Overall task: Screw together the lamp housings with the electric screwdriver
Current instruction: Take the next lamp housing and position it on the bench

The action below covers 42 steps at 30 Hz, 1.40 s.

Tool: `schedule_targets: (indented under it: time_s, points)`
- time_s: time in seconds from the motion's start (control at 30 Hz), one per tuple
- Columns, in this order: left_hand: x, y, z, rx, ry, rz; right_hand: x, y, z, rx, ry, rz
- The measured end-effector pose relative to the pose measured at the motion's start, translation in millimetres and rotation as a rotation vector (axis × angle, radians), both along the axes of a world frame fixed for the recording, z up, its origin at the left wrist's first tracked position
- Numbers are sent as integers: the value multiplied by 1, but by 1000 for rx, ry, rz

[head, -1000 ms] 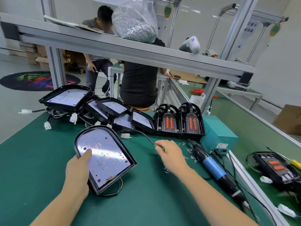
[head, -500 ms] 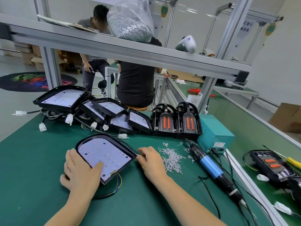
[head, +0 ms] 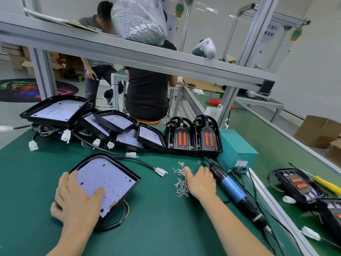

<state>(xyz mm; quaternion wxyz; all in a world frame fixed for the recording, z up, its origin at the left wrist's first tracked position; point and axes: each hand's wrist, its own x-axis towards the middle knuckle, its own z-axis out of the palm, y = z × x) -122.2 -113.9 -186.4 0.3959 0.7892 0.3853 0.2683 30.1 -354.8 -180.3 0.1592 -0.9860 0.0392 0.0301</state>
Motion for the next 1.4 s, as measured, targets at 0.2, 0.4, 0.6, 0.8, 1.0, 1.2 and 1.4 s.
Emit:
schedule_targets:
  time_s: [0.2,0.4,0.6,0.8,1.0,1.2,1.4]
  points:
    - [1,0,-2,10,15,-8,4,0,-10,-77,-16,-5]
    - [3,-2,-2,18,19,10,8,8,-7,31,-67,186]
    - [2,-12,0,26,52,-2,30,-4,-2,16,-25,168]
    - [-3,-3,0,-30,39,6,20,2,2,2,-245,242]
    - [1,34,7,-58,-38,98,38,33,41,880,14,-195]
    - [8,69,10,-119,-56,27,65,42,45,1189,149,-446]
    - [17,78,18,-94,90,-78,75,48,41,1239,184,-516]
